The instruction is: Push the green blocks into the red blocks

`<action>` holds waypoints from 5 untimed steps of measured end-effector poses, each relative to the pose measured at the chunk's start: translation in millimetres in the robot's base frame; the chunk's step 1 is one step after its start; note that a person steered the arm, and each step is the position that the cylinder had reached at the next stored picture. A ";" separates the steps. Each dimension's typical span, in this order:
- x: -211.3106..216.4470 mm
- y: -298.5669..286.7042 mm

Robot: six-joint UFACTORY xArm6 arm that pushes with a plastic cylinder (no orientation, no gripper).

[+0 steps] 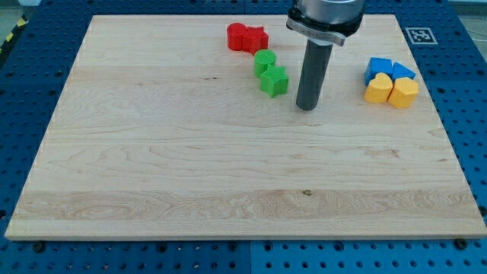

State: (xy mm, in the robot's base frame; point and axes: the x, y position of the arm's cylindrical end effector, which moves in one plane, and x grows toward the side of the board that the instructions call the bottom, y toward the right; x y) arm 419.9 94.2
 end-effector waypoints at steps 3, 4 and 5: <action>0.0 -8.6; 0.0 -17.0; 0.3 -29.0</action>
State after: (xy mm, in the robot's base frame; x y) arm 420.2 65.2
